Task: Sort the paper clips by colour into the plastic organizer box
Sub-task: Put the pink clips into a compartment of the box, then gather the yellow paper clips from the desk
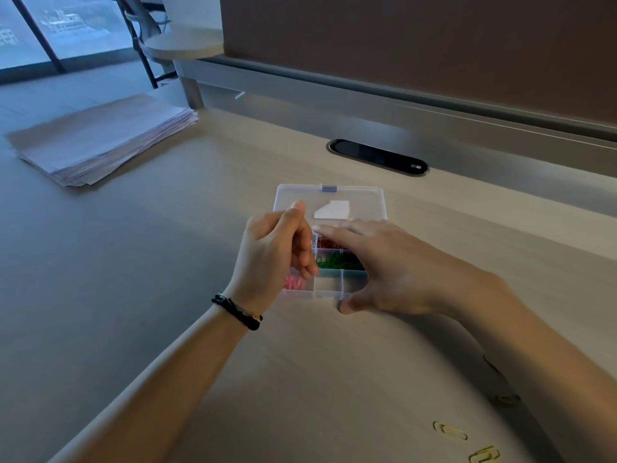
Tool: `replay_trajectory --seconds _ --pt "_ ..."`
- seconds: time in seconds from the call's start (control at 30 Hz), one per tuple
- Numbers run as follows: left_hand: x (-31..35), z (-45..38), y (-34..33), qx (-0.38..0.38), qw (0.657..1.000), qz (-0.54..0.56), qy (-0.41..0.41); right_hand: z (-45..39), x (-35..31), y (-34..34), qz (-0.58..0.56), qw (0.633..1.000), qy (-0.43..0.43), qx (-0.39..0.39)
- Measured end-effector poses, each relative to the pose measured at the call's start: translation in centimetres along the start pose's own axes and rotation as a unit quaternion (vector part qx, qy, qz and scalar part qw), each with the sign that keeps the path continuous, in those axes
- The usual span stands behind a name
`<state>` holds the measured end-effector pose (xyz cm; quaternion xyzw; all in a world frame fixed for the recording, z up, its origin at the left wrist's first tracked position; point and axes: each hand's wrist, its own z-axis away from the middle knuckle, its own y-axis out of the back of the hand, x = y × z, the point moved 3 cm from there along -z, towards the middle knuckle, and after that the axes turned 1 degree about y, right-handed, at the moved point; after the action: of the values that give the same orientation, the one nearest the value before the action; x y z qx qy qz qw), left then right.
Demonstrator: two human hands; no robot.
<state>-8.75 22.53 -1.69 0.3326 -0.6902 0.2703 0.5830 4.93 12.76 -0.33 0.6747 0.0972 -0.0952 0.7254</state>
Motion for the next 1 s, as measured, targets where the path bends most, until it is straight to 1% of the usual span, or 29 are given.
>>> replay_trajectory --seconds 0.1,0.2,0.33,0.53,0.63,0.73,0.8,0.9,0.97,1.0 --pt "0.0 0.1 0.1 -0.002 1.0 0.017 0.01 -0.1 0.0 -0.1 0.009 1.0 -0.003 -0.002" --pt "0.4 0.2 -0.1 -0.02 0.999 0.032 0.012 -0.2 0.0 -0.1 0.008 1.0 -0.008 -0.007" --pt "0.7 0.2 0.0 -0.059 0.998 0.02 -0.003 -0.3 0.1 0.0 0.01 1.0 0.002 -0.004" --pt "0.7 0.4 0.6 -0.087 0.995 0.027 0.032 -0.4 0.3 -0.3 0.019 1.0 -0.007 -0.004" --pt "0.6 0.3 0.8 -0.113 0.993 0.009 0.03 -0.5 0.5 -0.5 0.018 1.0 -0.01 -0.006" --pt "0.4 0.2 0.8 -0.12 0.992 -0.003 0.026 -0.4 0.5 -0.5 0.021 1.0 -0.004 0.0" --pt "0.5 0.2 0.9 -0.103 0.995 -0.007 -0.003 -0.5 0.4 -0.4 0.026 1.0 -0.003 0.005" --pt "1.0 0.5 0.5 -0.079 0.992 -0.031 -0.097 0.3 0.2 0.3 0.0 1.0 -0.002 0.01" --pt "1.5 1.3 -0.9 -0.104 0.98 -0.068 -0.153 1.8 0.7 1.5 -0.046 0.999 -0.018 0.021" --pt "1.8 1.9 -2.2 -0.125 0.971 -0.106 -0.177 3.0 1.3 2.2 -0.057 0.997 -0.035 0.034"
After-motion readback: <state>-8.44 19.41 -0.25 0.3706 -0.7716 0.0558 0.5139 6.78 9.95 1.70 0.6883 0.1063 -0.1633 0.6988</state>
